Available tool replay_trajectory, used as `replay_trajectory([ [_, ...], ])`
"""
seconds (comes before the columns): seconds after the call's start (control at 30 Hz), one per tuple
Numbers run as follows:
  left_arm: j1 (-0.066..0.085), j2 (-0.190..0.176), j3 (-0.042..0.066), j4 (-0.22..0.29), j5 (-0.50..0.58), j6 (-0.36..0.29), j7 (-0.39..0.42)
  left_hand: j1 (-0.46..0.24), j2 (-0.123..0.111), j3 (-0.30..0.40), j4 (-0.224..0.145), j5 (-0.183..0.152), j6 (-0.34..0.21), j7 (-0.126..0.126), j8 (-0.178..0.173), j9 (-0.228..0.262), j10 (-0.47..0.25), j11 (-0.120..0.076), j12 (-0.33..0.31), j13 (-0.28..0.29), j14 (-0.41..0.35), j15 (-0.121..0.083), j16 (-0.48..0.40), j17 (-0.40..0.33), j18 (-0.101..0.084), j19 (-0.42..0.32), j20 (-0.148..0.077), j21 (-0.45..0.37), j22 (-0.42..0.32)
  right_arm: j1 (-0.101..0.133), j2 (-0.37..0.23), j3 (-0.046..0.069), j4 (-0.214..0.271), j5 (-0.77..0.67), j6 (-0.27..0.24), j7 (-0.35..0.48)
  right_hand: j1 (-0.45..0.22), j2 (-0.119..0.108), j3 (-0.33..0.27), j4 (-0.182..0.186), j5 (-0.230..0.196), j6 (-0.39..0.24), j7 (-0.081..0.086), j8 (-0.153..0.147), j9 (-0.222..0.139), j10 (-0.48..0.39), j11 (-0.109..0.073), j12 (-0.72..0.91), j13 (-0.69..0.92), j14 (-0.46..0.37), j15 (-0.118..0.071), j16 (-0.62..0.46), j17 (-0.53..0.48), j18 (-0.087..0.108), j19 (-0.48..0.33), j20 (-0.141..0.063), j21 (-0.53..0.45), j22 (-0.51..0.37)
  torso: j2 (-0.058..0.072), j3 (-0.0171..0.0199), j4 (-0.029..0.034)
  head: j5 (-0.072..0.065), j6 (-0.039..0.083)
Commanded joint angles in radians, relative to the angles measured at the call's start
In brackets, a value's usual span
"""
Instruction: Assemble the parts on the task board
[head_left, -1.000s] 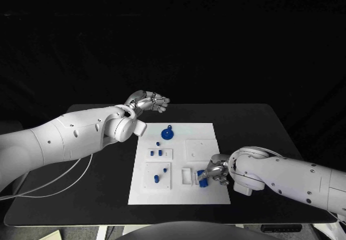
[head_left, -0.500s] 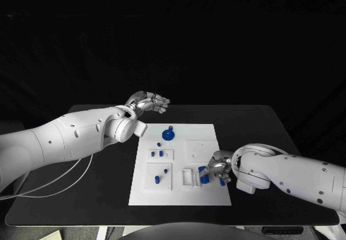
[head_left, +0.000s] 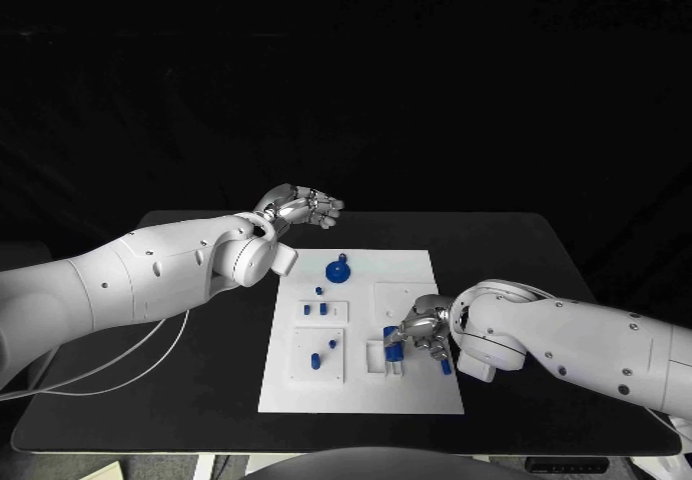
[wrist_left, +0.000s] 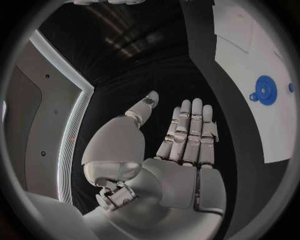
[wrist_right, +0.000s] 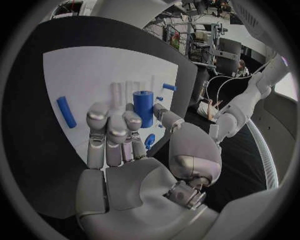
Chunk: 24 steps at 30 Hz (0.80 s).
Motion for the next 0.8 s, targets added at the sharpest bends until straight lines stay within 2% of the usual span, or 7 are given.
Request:
replay_trajectory([
  [0.03,0.001,0.005,0.001,0.003,0.006,0.006,0.013,-0.009,0.004,0.0,0.005,0.004,-0.006,0.004,0.006,-0.001,-0.006,-0.002,0.004,-0.002,0.007,0.0,-0.006,0.002,0.018,0.006,0.003,-0.006,0.002,-0.001,0.027,0.0,-0.021,0.042,0.019,-0.007,-0.014,-0.001,0.004,0.001,0.005,0.047,0.018,-0.001,0.002,0.003,-0.006,0.004,-0.002,0.003,-0.006,-0.005,0.002,0.059,0.008,-0.001,0.007,0.016,0.001,-0.0003,-0.0002,0.003,0.002],
  [0.2,0.001,0.009,0.001,0.003,0.006,0.007,0.013,-0.009,0.004,0.0,0.005,0.004,-0.006,0.004,0.006,-0.001,-0.006,-0.002,0.004,-0.002,0.007,0.0,-0.007,0.002,0.018,0.007,0.003,-0.007,0.002,-0.012,0.057,-0.001,-0.047,0.03,0.018,-0.008,-0.017,-0.001,0.003,0.001,0.005,0.048,0.018,-0.002,0.002,0.003,-0.006,0.004,-0.002,0.003,-0.007,-0.006,0.002,0.059,0.007,-0.001,0.007,0.016,0.002,0.0008,0.0006,0.006,0.0],
  [0.47,0.001,0.009,0.001,0.004,0.006,0.006,0.013,-0.009,0.004,0.0,0.006,0.005,-0.006,0.004,0.006,-0.002,-0.006,-0.002,0.004,-0.002,0.007,0.0,-0.007,0.003,0.018,0.007,0.003,-0.007,0.002,-0.026,0.069,-0.003,-0.064,0.028,0.029,-0.008,-0.022,0.001,0.002,0.001,0.005,0.049,0.017,-0.003,0.003,0.003,-0.006,0.004,-0.002,0.002,-0.007,-0.007,0.003,0.059,0.006,-0.002,0.008,0.016,0.001,-0.0004,-0.0007,0.012,-0.004],
  [0.63,0.001,0.011,0.001,0.005,0.006,0.007,0.013,-0.009,0.004,0.0,0.006,0.004,-0.006,0.004,0.006,-0.002,-0.006,-0.002,0.004,-0.002,0.007,0.0,-0.007,0.004,0.018,0.007,0.003,-0.007,0.003,-0.032,0.078,-0.013,-0.069,0.028,0.034,-0.01,-0.027,0.002,0.0,0.001,0.005,0.049,0.017,-0.003,0.003,0.003,-0.007,0.004,-0.002,0.002,-0.007,-0.008,0.004,0.059,0.006,-0.002,0.008,0.016,0.001,0.0002,-0.0011,0.016,-0.006],
  [0.8,0.001,0.009,0.001,0.004,0.006,0.007,0.011,-0.01,0.004,0.0,0.006,0.004,-0.006,0.004,0.007,-0.002,-0.006,-0.002,0.004,-0.002,0.007,0.0,-0.008,0.004,0.018,0.007,0.003,-0.007,0.003,-0.033,0.082,-0.014,-0.073,0.026,0.033,-0.01,-0.03,0.002,0.0,0.001,0.005,0.049,0.017,-0.004,0.003,0.003,-0.007,0.003,-0.003,0.002,-0.007,-0.008,0.004,0.059,0.005,-0.002,0.009,0.016,0.001,0.0008,-0.0005,0.016,-0.007],
])
